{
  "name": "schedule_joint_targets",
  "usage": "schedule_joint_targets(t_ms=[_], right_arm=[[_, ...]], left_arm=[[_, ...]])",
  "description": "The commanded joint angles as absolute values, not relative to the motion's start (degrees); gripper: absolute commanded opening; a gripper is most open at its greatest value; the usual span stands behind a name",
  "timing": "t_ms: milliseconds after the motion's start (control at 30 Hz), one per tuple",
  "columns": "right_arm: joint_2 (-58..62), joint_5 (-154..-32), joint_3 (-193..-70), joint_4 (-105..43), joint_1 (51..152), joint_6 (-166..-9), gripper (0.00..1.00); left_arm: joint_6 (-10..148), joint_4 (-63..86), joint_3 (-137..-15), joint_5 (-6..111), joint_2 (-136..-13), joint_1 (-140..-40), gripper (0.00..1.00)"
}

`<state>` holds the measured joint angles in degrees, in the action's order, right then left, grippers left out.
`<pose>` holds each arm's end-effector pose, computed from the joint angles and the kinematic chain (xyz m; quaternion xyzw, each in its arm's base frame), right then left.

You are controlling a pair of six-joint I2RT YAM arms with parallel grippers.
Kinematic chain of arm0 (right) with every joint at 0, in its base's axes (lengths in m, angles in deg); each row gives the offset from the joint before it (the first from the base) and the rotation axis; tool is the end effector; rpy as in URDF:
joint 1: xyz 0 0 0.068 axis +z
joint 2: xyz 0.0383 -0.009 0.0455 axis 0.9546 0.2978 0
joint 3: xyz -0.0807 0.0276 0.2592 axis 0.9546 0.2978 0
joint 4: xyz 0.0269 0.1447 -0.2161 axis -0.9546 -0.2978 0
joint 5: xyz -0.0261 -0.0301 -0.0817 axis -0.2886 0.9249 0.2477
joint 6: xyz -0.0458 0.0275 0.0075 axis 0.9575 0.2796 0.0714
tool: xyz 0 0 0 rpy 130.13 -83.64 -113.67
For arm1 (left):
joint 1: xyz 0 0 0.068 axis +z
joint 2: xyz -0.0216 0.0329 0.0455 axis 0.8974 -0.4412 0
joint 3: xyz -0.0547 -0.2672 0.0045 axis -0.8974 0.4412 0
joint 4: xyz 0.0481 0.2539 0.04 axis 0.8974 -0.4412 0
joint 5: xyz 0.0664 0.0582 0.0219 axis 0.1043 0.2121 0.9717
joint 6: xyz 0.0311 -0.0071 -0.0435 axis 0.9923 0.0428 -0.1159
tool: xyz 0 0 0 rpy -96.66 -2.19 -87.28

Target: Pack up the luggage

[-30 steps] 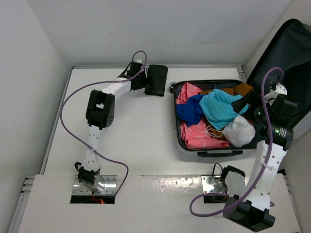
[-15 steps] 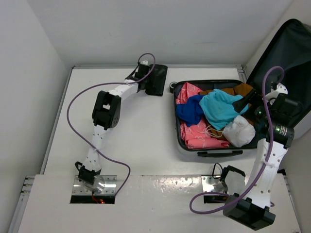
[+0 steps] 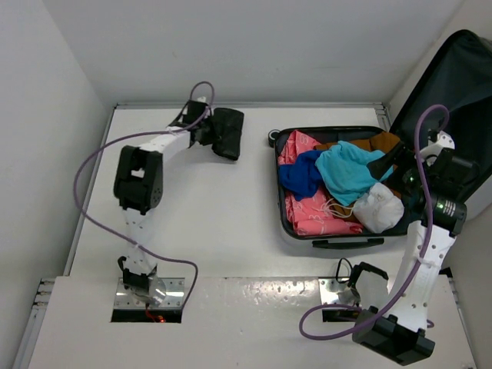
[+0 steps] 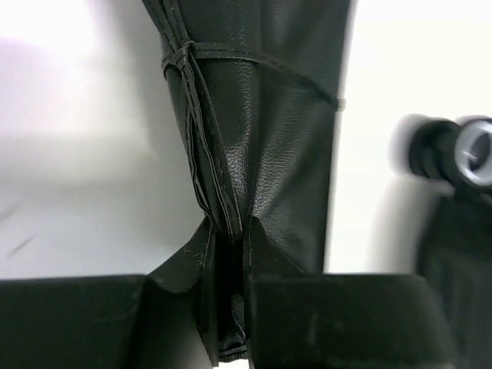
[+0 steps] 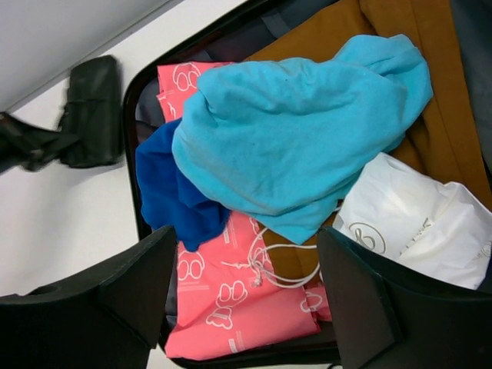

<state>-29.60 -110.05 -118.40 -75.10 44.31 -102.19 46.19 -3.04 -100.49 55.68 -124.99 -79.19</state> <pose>0.1511 -0.0650 0.3728 0.2676 0.8162 0.1552 0.4879 0.4819 -0.1357 0.1881 -0.1299 0.9007 -0.2083 0.3583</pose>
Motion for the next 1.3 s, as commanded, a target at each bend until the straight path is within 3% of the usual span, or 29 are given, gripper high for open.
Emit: schedule_joint_targets(t_ms=[0, 200, 400, 667, 900, 933, 967, 1000, 1100, 1267], right_arm=[[-30.84, -110.48, -121.47, -76.09, 44.20, -100.01, 0.72], [-33.83, -106.79, -121.82, -75.39, 42.97, -100.09, 0.72], [-37.87, -103.35, -124.18, -71.44, 42.44, -104.04, 0.72], [-35.51, -103.26, -132.18, -73.18, 42.35, -103.08, 0.72], [-31.73, -107.65, -136.94, -76.97, 42.35, -99.92, 0.79], [-31.46, -109.14, -136.85, -77.67, 42.44, -98.61, 0.80], [-31.20, -109.76, -137.02, -78.90, 42.35, -97.82, 0.81], [-31.02, -110.12, -137.29, -79.26, 42.35, -97.55, 0.84], [-31.54, -107.94, -137.29, -77.17, 42.44, -95.96, 0.87], [-27.17, -97.76, -144.89, -73.28, 42.35, -92.98, 0.88]], left_arm=[[48.50, 2.70, -96.48, 47.23, -108.91, -78.31, 0.00], [58.69, 2.71, -89.62, 39.49, -90.37, -85.08, 0.00], [62.57, 2.62, -86.36, 30.51, -86.20, -97.55, 0.00], [62.39, 2.54, -94.16, 35.59, -99.28, -114.60, 0.00], [61.08, -1.50, -104.71, 34.99, -117.12, -115.85, 0.00], [61.69, -3.42, -105.77, 34.99, -118.71, -115.85, 0.03], [62.39, -3.44, -105.78, 34.99, -119.68, -115.15, 0.14], [62.40, -3.44, -105.78, 35.94, -119.69, -114.62, 0.40], [60.65, -3.44, -102.38, 41.03, -115.06, -114.09, 1.00], [61.95, 7.53, -94.80, 46.67, -101.43, -113.48, 1.00]])
